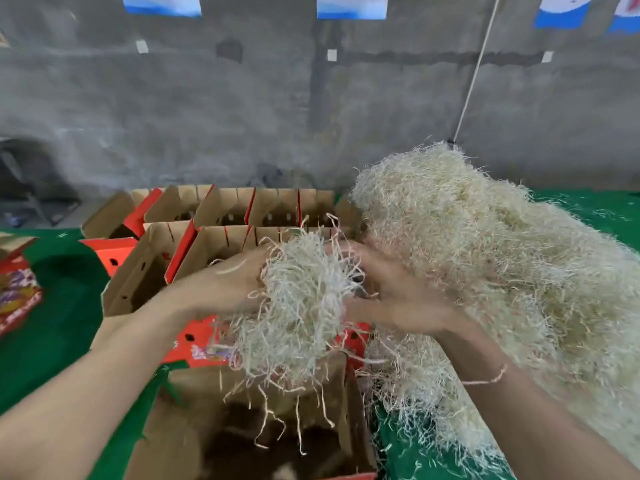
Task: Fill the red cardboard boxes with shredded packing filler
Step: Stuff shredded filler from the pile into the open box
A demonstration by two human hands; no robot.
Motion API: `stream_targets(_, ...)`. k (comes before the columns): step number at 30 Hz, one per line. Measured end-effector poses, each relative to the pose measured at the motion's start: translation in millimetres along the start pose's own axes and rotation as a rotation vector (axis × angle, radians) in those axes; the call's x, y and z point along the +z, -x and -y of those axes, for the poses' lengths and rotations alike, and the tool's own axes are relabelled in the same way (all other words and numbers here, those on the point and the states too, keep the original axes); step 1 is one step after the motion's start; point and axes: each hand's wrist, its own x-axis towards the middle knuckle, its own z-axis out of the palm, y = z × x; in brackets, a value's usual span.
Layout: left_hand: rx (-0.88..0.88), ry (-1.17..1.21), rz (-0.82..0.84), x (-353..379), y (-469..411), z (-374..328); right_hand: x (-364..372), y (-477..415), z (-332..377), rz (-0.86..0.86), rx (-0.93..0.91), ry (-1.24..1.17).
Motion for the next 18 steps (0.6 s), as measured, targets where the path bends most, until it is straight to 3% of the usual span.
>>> stream_targets(4, -0.291, -0.124, 0.137, 3.5, 38.5, 40.1, 44.9, -8.1, -13.5, 0.062, 0.102, -0.046)
stream_targets(8, -0.272, 0.039, 0.276, 26.4, 66.1, 51.4, 80.7, -8.2, -20.9, 0.335, 0.232, -0.165)
stream_targets(10, -0.318, 0.055, 0.308, 43.8, 69.7, 60.7, 104.1, -6.5, -25.4, 0.366, 0.280, -0.162)
stream_targets(12, -0.431, 0.140, 0.236, 61.7, 71.1, 75.2, 125.1, -0.2, -35.6, 0.258, 0.388, -0.207)
stream_targets(15, -0.608, 0.427, 0.000, 77.1, 82.7, 98.4, 135.1, 9.0, -46.2, 0.041, 0.662, -0.273)
stream_targets(18, -0.747, 0.666, -0.172, 81.4, 100.9, 113.3, 133.4, 24.9, -65.9, -0.042, 0.850, -0.391)
